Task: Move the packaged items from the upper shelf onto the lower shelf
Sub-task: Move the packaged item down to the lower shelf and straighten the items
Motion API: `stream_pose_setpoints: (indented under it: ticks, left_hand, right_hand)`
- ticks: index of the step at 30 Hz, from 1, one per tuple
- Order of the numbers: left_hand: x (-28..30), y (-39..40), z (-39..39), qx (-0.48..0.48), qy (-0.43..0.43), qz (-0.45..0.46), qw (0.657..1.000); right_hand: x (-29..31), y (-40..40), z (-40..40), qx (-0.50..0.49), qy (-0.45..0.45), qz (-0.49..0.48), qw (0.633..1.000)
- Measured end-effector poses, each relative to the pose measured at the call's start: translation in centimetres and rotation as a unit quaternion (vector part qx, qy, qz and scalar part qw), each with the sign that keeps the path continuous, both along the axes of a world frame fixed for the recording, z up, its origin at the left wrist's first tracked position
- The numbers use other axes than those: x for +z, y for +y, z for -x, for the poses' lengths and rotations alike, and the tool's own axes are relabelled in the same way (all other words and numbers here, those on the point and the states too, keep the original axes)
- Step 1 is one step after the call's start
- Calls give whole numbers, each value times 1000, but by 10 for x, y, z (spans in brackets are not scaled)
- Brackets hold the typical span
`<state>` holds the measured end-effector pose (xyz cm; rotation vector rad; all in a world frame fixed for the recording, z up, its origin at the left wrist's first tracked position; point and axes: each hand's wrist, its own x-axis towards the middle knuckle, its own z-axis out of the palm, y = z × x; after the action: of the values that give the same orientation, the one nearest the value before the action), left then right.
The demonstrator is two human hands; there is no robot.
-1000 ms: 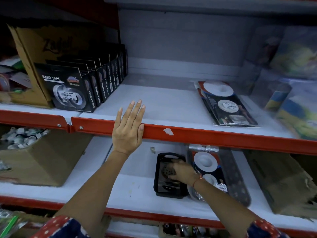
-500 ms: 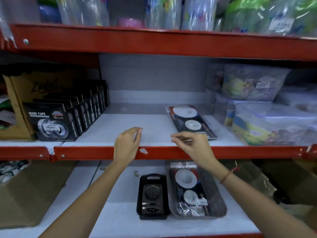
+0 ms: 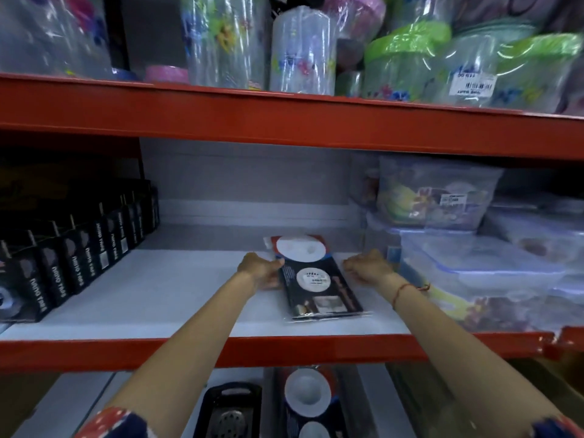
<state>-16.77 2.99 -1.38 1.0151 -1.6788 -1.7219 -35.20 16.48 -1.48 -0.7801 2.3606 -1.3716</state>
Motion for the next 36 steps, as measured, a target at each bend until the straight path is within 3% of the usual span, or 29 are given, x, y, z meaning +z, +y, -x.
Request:
stream_pose_setpoints:
  ticks: [6,13,20,28,36]
  left_hand:
    - [0,3,5,-9,41,-50,998]
    - [21,27,-20,-25,93,-30,995]
    - [-4,86,-79,-69,90,-19,993]
    - [-77,165,-136,-123,29,-56,990]
    - [-130,201,-162,-127,-21,-72,989]
  right_hand:
    - [1,3,1,64,-173,48,982]
    - [27,34,-24,72,-219,175,957]
    - [6,110,-72,98,-237,140,956]
    - [-62,210,-129,104,-281,55,952]
    - [-121,244,-153,67,-321,-13,945]
